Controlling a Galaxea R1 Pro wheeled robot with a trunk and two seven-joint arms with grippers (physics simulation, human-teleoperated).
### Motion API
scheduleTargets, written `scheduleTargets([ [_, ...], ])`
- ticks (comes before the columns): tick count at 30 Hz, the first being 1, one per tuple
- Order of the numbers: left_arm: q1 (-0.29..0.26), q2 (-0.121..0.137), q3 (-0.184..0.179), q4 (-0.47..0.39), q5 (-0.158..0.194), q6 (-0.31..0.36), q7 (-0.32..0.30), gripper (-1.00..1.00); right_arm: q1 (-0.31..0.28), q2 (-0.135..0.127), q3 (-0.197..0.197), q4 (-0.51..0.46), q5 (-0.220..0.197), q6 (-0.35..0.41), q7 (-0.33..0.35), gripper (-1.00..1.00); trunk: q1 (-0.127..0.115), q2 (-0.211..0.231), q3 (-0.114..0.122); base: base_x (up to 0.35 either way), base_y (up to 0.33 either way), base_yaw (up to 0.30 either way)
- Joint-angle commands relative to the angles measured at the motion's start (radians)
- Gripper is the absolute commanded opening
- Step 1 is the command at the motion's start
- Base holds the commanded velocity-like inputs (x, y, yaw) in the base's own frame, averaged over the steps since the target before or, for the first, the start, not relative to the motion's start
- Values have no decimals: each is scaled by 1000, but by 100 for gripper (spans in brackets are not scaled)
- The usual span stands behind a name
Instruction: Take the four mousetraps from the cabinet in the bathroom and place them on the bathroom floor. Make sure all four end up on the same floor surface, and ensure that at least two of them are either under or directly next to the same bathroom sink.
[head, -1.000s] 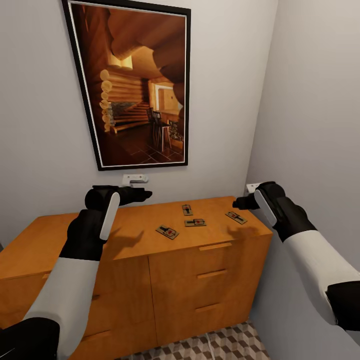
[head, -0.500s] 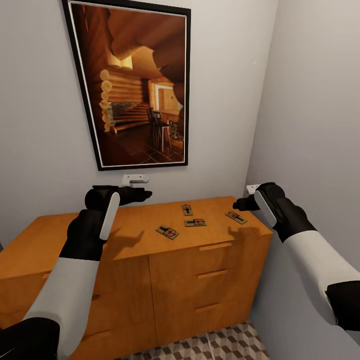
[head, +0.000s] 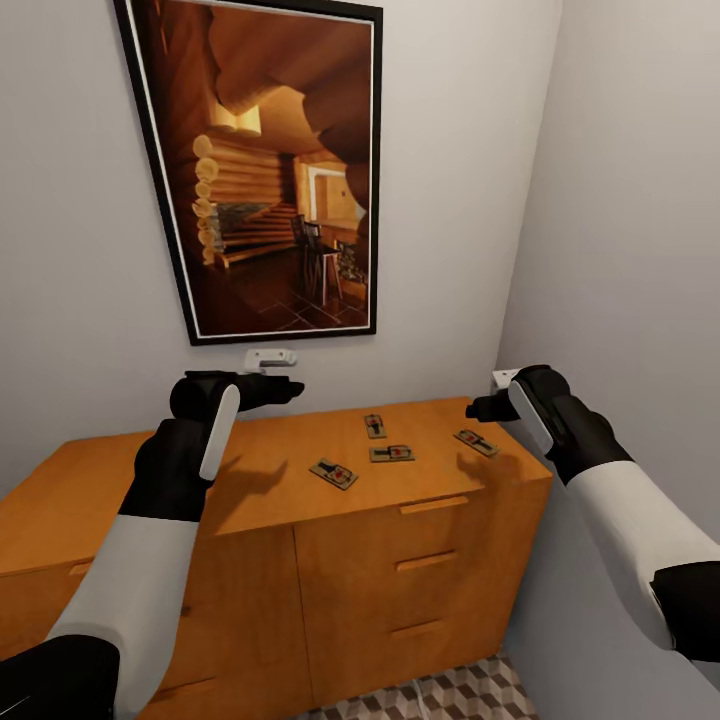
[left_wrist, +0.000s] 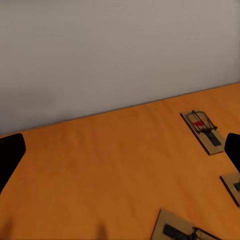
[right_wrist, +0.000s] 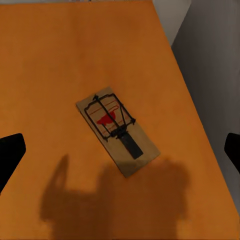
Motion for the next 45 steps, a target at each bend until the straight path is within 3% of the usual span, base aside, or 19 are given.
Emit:
scheduleTargets([
  [1,-1,0,1,-1,5,4,2,100,-1,-1,4,-1,-10,3,-10,100,0,-1,-1,82,0,0],
  [35,-1,-6,0,0,7,4,1,100,-1,-7,10,-1,-22,3,-10,100,0,-1,-1,10,0,0],
  [45,-1,-6,0,0,7,4,1,100,-1,-32,65,-3,-41,3,-5,100,0,-1,-1,0,0,0],
])
